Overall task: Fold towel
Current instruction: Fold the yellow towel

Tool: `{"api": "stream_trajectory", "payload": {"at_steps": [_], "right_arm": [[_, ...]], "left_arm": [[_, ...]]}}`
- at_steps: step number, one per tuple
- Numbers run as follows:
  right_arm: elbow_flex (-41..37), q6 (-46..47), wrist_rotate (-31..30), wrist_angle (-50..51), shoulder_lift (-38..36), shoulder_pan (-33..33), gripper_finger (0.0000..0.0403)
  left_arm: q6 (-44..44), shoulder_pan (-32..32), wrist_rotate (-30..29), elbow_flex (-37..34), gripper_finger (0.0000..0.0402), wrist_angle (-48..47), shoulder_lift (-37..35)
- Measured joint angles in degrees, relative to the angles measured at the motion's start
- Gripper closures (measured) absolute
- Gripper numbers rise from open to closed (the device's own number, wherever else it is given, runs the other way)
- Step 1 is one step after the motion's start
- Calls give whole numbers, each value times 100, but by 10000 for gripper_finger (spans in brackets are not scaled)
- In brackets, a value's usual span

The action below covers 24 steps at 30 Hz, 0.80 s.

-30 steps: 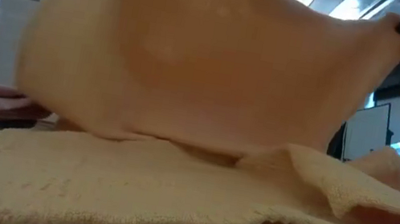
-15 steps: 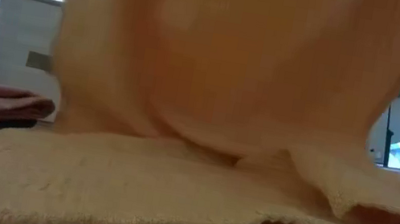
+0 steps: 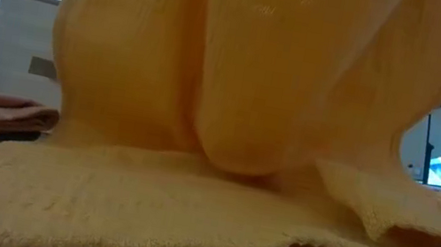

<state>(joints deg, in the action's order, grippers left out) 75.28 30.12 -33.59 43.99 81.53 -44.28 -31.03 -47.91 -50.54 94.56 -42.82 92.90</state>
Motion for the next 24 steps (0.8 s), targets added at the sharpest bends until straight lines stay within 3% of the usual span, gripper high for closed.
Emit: {"api": "stream_trajectory", "payload": {"at_steps": [6, 10, 14, 19, 24], "right_arm": [[-709, -2117, 1689, -2287, 13, 1331, 400], [-934, -2761, 2321, -2488, -124, 2325, 401], [-1335, -3006, 2850, -2446, -797, 3109, 401], [-1764, -3050, 2872, -2022, -2116, 3460, 402], [-1791, -2450, 2308, -1230, -3076, 2779, 402]], "left_arm": [[314, 202, 1, -7, 396, -18, 0], [519, 283, -2, -7, 396, -34, 0], [571, 319, -7, -7, 396, -340, 0], [433, 477, -152, -7, 396, -873, 0], [406, 702, -237, -7, 396, -925, 0]]}}
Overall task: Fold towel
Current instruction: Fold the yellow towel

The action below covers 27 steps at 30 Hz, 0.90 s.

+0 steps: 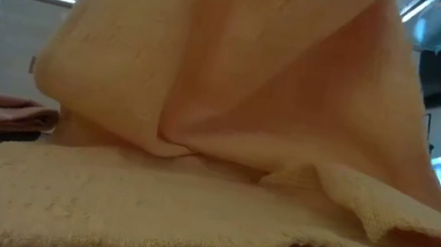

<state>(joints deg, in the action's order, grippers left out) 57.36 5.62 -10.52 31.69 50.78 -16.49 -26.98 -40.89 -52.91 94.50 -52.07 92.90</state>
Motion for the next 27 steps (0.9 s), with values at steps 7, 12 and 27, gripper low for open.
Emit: {"api": "stream_trajectory", "payload": {"at_steps": [7, 12, 27], "right_arm": [[126, 1350, -1453, 982, -211, -1799, 402], [607, 1711, -2723, 1576, -71, -2797, 403], [776, -373, -863, 480, -113, -679, 403]], "left_arm": [[175, 171, -134, 0, 396, -1, -14], [332, 155, -343, -2, 396, 18, -246], [2083, 2499, 2420, -209, 396, 830, -878]]}}
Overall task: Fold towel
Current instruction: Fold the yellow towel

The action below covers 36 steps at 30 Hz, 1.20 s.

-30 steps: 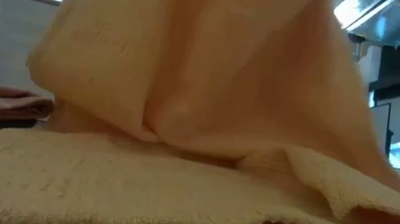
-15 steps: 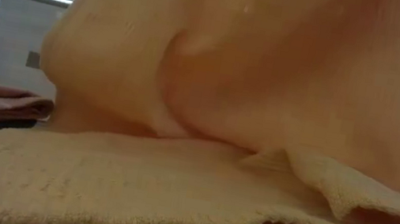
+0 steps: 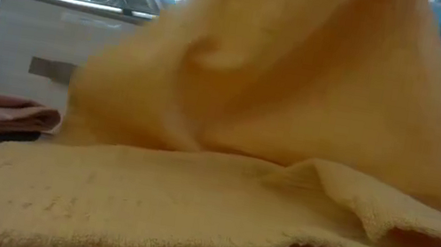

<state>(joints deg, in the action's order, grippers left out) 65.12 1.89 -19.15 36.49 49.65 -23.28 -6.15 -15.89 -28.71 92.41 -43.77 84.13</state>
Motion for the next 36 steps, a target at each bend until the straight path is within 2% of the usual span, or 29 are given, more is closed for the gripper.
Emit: {"api": "stream_trajectory", "payload": {"at_steps": [2, 5, 10, 15, 17, 21, 29, 32, 36], "right_arm": [[-1, -86, 292, 7, -2, 401, 403], [-7, -228, 532, 91, -78, 858, 403], [-9, -378, 293, 287, -376, 1502, 403], [120, -728, -106, -311, -629, 1788, 403], [416, -842, -220, -404, -637, 1805, 403], [1152, -859, -383, 44, -413, 1802, 403], [2883, -800, -827, 1732, 605, 1802, 403], [3289, -821, -894, 1808, 841, 1807, 403], [3400, -1293, -1725, 1405, 932, 1807, 403]], "left_arm": [[279, 359, 576, -94, 396, 308, -65], [560, 785, 974, -405, 396, 786, -284], [812, 1387, 1015, -1003, 396, 1756, -884], [892, 1689, 1060, -1223, 396, 2997, -1370], [1021, 1706, 1092, -1225, 396, 3370, -1395], [1250, 1702, 1381, -1227, 396, 3890, -1308], [1591, 1765, 1497, -1233, 396, 4281, -919], [1629, 1897, 1493, -1233, 396, 4539, -847], [2075, 2202, 1120, -1231, 396, 4924, -867]]}}
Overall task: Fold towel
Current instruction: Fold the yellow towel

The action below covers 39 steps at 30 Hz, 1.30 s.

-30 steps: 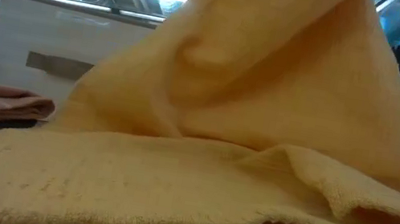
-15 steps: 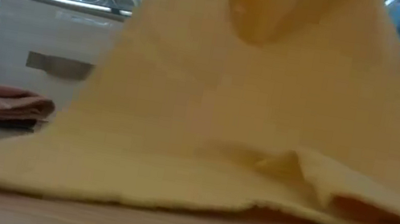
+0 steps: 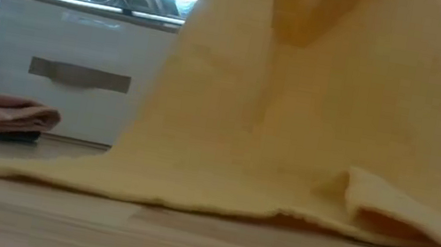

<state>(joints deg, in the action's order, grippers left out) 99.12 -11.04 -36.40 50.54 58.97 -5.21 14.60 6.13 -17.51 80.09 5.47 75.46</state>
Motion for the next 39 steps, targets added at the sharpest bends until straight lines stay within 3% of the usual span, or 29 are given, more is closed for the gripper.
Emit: {"api": "stream_trajectory", "payload": {"at_steps": [3, 9, 14, 16, 20, 25, 30, 35, 39], "right_arm": [[-61, -409, -558, -285, 17, 4, 402], [-296, -1367, -1423, -1060, 31, 5, 402], [-314, -2080, -1900, -1873, 25, 11, 402], [-310, -2379, -1966, -2233, 23, 0, 402], [39, -2543, -1768, -2488, 59, -31, 402], [882, -2365, -1721, -1986, 271, -681, 402], [2100, -2466, -2373, -1164, 1033, -1440, 402], [3542, -2912, -2879, -992, 1883, -2063, 402], [3307, -4546, -3794, -2503, 1949, -2666, 402]], "left_arm": [[414, 277, -351, 0, 396, 296, -8], [882, 785, -379, 0, 396, 894, -8], [1164, 813, -379, 122, 396, 2301, -8], [1263, 723, -377, 273, 396, 2437, -15], [1290, 428, -373, 648, 396, 2151, -56], [1259, 5, -367, 1283, 396, 894, -176], [1106, -218, -550, 1912, 396, -459, -208], [737, -270, -658, 2309, 396, -873, -244], [673, -445, -665, 2532, 396, -956, -237]]}}
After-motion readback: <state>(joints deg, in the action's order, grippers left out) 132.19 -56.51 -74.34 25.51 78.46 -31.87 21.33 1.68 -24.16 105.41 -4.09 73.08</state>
